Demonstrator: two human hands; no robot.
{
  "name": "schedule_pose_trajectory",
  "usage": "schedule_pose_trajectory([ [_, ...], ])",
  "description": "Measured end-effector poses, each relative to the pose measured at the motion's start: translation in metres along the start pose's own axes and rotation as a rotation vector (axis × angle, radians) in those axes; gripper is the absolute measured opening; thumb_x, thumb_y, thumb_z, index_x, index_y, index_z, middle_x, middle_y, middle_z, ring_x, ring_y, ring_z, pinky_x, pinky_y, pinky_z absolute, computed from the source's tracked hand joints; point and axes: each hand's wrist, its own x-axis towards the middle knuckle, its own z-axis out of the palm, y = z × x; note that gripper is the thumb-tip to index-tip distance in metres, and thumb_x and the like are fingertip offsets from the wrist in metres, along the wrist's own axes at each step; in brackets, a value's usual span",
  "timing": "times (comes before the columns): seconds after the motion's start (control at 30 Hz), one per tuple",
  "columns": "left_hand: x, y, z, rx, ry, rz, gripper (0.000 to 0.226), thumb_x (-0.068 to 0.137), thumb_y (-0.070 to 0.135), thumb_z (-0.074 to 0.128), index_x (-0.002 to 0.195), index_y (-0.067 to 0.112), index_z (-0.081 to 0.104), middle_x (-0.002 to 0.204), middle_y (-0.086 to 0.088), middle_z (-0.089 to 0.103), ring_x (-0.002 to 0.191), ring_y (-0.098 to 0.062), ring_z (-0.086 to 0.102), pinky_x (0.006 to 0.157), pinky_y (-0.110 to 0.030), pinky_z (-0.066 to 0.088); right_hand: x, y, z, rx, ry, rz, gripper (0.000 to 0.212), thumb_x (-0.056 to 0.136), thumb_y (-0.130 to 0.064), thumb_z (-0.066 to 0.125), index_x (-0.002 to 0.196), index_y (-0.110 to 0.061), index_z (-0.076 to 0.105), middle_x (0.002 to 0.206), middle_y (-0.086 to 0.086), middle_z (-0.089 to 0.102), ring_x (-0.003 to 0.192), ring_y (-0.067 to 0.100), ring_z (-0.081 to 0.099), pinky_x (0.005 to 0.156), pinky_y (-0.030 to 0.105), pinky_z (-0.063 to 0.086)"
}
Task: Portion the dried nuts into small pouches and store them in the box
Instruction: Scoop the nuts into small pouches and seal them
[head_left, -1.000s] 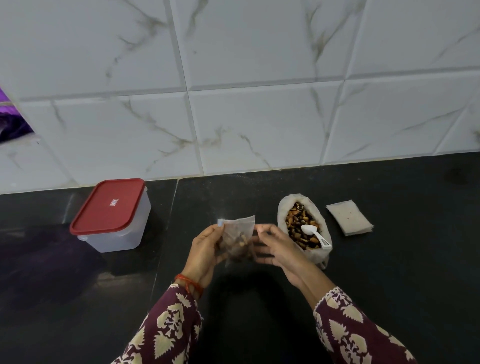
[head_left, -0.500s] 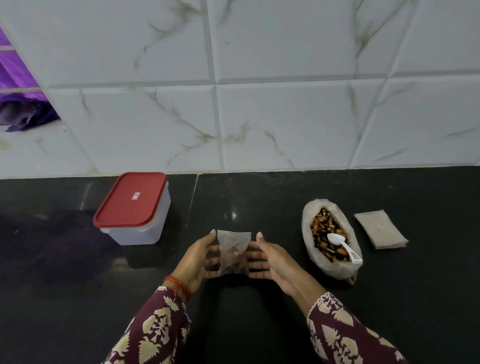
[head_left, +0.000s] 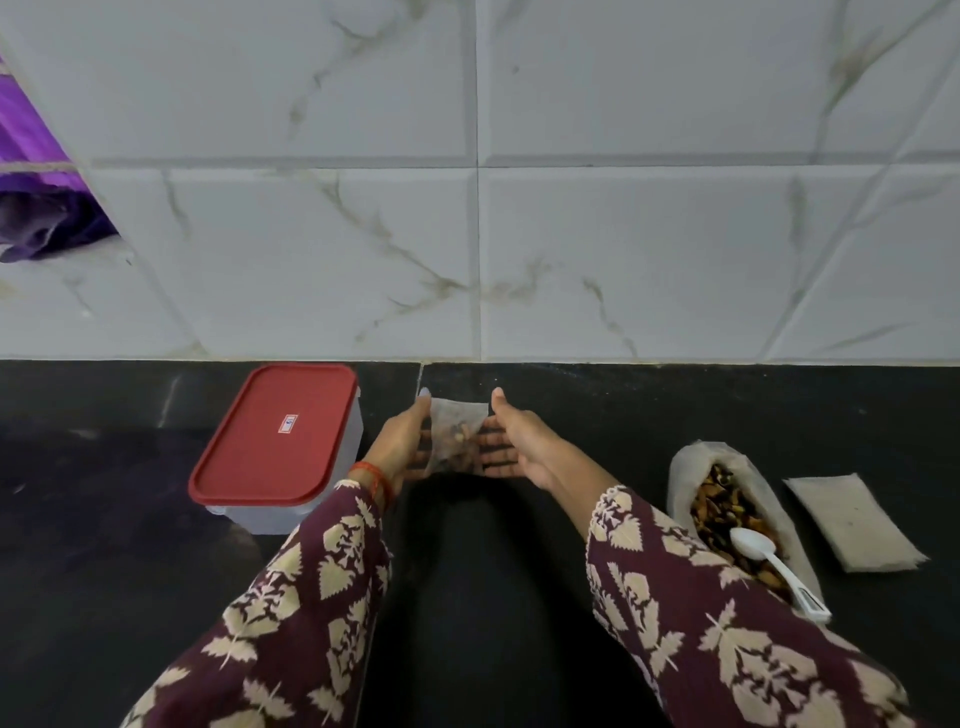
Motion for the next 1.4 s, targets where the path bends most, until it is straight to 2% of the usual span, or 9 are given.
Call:
schedule_pose_trajectory([
  [0.1,0.03,0.01,0.0,-0.006,0.073,0.011,0.051,0.097,0.056,0.033,0.115,0.012,0.054,0.102,-0.006,0.061,0.087,-0.023,0.06,0.068,-0.031,0.05,0.026,-0.014,0.005,-0.002,0.043,-0.002,0.066,0.096,-0.059,0.028,0.13,-0.006,0.05,0.11,0.012,0.064,0.098,0.027,0.062,0.082,0.038,0.052],
  [0.23,0.061,0.013,-0.004,0.045,0.152,-0.027,0.072,0.092,0.064,0.033,0.131,0.006,0.052,0.125,-0.013,0.058,0.109,-0.031,0.057,0.096,-0.042,0.047,0.053,-0.022,0.009,-0.019,0.074,0.005,0.065,0.097,-0.058,0.026,0.131,-0.007,0.048,0.11,0.011,0.062,0.097,0.027,0.061,0.084,0.037,0.051],
  [0.4,0.071,0.011,-0.005,0.035,0.132,-0.057,0.067,0.094,0.061,0.032,0.127,0.007,0.052,0.115,-0.01,0.059,0.096,-0.026,0.056,0.071,-0.032,0.045,0.068,-0.016,0.008,0.013,0.079,0.022,0.065,0.097,-0.056,0.027,0.134,-0.006,0.047,0.124,0.014,0.06,0.106,0.028,0.06,0.082,0.035,0.051],
  [0.53,0.066,0.007,-0.004,0.134,0.174,-0.007,0.06,0.092,0.062,0.033,0.11,0.012,0.061,0.116,-0.013,0.062,0.106,-0.035,0.058,0.09,-0.043,0.045,0.055,-0.014,0.0,0.044,0.052,0.013,0.061,0.098,-0.052,0.031,0.136,-0.007,0.045,0.131,0.017,0.055,0.115,0.032,0.056,0.088,0.038,0.051],
  [0.6,0.055,0.005,0.0,0.224,0.219,0.081,0.059,0.092,0.06,0.037,0.108,0.01,0.064,0.118,-0.019,0.062,0.112,-0.038,0.057,0.098,-0.046,0.043,0.039,-0.015,-0.007,0.007,0.065,-0.038,0.056,0.098,-0.05,0.035,0.137,-0.01,0.045,0.131,0.014,0.055,0.114,0.03,0.057,0.089,0.038,0.051],
  [0.8,-0.004,-0.004,0.027,0.417,0.223,0.362,0.029,0.096,0.043,0.046,0.109,0.025,0.064,0.104,0.005,0.062,0.094,-0.008,0.054,0.095,-0.031,0.038,-0.034,-0.003,-0.038,-0.212,0.238,-0.371,0.042,0.094,-0.048,0.047,0.129,-0.025,0.053,0.124,-0.003,0.059,0.105,0.01,0.059,0.088,0.028,0.051],
  [1.0,-0.046,-0.012,0.065,0.546,0.16,0.508,0.054,0.092,0.049,0.049,0.136,0.017,0.049,0.134,-0.007,0.052,0.126,-0.022,0.046,0.107,-0.036,0.035,-0.114,0.027,-0.088,-0.44,0.482,-0.612,0.039,0.092,-0.041,0.054,0.128,-0.026,0.057,0.12,-0.006,0.062,0.105,0.002,0.056,0.09,0.017,0.043],
  [1.23,-0.087,-0.026,0.17,0.779,0.005,0.884,0.067,0.089,0.061,0.04,0.143,0.02,0.041,0.147,-0.004,0.039,0.137,-0.02,0.033,0.111,-0.028,0.024,-0.156,0.078,-0.16,-0.952,0.778,-0.726,0.056,0.089,-0.056,0.045,0.134,-0.022,0.052,0.136,0.002,0.052,0.127,0.018,0.045,0.103,0.029,0.035],
  [1.4,-0.085,-0.049,0.238,0.945,-0.047,1.0,0.08,0.082,0.071,0.022,0.144,0.023,0.036,0.15,-0.005,0.035,0.14,-0.025,0.029,0.113,-0.046,0.026,-0.168,0.112,-0.214,-1.116,0.864,-0.703,0.052,0.09,-0.049,0.045,0.133,-0.02,0.053,0.136,0.009,0.053,0.126,0.028,0.048,0.105,0.044,0.038],
])
